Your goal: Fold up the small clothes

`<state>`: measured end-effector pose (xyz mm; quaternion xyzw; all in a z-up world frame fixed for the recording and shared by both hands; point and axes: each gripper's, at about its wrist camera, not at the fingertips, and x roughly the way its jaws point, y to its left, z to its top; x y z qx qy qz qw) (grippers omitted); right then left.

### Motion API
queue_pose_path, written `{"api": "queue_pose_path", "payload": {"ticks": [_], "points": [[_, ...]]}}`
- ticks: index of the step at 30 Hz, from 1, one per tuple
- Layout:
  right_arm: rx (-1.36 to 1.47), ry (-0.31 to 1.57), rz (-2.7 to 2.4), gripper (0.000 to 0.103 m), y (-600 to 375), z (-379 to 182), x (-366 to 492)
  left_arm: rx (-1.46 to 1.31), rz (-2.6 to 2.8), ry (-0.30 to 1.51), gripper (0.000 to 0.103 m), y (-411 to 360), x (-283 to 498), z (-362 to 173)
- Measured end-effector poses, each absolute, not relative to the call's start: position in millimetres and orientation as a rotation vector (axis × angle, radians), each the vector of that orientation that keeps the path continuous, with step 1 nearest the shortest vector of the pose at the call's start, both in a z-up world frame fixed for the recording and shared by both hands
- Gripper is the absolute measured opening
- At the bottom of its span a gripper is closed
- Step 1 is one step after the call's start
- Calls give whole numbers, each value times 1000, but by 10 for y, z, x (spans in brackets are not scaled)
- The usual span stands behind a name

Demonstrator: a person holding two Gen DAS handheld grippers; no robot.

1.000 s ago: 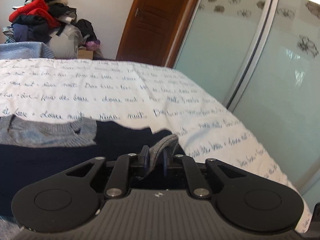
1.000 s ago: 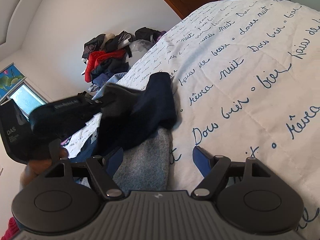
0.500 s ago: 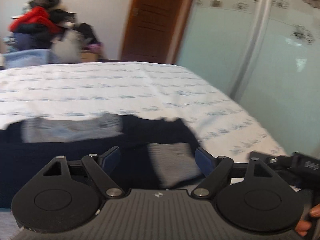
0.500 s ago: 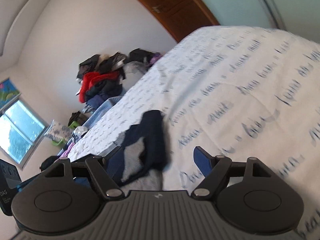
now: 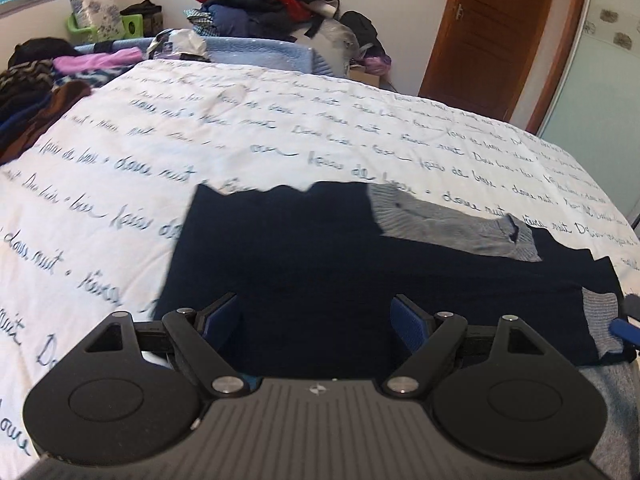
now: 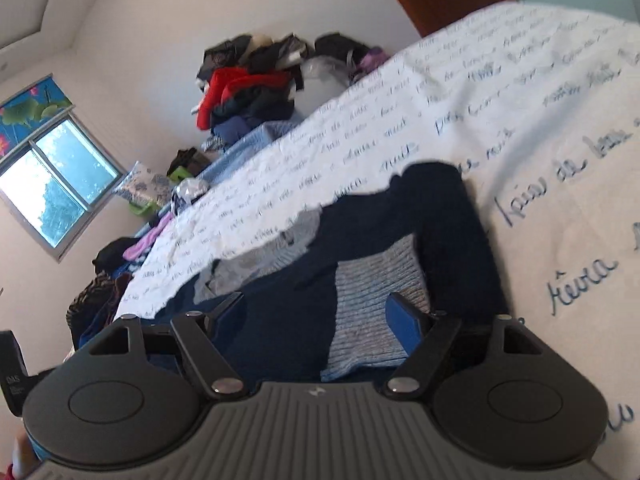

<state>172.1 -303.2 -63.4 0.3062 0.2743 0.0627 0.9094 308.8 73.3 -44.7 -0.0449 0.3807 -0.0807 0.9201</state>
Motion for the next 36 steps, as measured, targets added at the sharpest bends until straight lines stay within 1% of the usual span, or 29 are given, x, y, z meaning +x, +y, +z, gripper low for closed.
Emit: {"api": "queue_pose_path", "payload": {"ticks": [1, 3, 6, 11, 12, 13, 15, 19, 26, 36], "points": [[604, 546, 149, 86, -3016, -590, 1642, -103, -161, 780, 81, 821, 3070, -454], [552, 532, 155, 88, -2952, -579, 1594, -84, -156, 775, 81, 948, 3057, -479], [511, 611, 87, 89, -2940, -729, 1698, -24, -105, 803, 80, 1024, 3062, -566], [521, 554, 177, 90, -2794, -624, 1444, -84, -109, 792, 82, 1263, 2903, -525], [503, 556, 193, 94, -2753, -629, 1411, -75, -100, 794, 82, 1282, 2874, -517], [479, 576, 189, 95, -2716, -658, 1408, -64, -92, 799, 82, 1286, 2849, -521], [449, 642, 106, 95, -2679, -741, 1433, -57, -91, 812, 82, 1293, 2769, -520], [497, 624, 124, 95, -2660, -694, 1244, -42, -125, 815, 85, 1281, 2558, -502], [457, 612, 176, 95, -2450, -511, 814, 77, -116, 793, 86, 1182, 2075, -510], [480, 635, 232, 95, -2219, -481, 357, 32, -159, 801, 88, 1193, 1723, -513]]}}
